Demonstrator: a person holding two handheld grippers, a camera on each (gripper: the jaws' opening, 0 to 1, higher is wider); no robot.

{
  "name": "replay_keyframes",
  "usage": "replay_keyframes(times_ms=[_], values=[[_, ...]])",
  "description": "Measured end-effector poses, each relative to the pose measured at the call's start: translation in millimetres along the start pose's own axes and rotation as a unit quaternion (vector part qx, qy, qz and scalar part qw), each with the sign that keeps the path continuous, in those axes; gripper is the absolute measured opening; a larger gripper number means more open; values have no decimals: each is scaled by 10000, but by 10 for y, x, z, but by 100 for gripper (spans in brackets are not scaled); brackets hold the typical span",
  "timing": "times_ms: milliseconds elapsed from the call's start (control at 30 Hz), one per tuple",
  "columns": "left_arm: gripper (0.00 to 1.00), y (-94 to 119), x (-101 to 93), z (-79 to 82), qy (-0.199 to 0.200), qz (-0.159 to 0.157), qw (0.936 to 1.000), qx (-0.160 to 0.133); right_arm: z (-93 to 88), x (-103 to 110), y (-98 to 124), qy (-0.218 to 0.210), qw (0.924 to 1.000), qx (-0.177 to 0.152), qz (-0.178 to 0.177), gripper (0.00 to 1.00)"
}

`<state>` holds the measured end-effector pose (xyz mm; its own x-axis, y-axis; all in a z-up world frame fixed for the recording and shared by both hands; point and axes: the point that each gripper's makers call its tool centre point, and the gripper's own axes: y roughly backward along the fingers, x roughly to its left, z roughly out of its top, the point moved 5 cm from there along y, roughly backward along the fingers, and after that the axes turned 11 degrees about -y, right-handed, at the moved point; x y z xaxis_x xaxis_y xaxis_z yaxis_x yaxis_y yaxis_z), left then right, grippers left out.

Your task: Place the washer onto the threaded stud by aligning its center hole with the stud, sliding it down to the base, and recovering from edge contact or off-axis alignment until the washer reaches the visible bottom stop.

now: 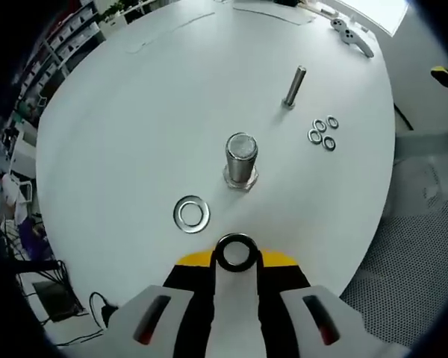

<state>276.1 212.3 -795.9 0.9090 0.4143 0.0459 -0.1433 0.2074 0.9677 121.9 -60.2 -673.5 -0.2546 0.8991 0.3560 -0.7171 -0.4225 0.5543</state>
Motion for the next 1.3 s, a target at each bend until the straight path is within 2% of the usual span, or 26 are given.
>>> replay_keyframes(times_ms=[200,667,1067,1300], values=[[18,168,77,197,-158,159,9991,-370,-4,2,-3,22,10000,17,-1,41],[18,355,143,382,-331,158,9977,-565,-1,0,-3,10,10000,12,-6,41],[19,302,98,621,-433,158,9962,-734,-1,-4,-1,9,10000,11,-13,41],[19,245,69,681,-561,108,9962,-653,2,-13,2,-6,10000,-3,-37,40]])
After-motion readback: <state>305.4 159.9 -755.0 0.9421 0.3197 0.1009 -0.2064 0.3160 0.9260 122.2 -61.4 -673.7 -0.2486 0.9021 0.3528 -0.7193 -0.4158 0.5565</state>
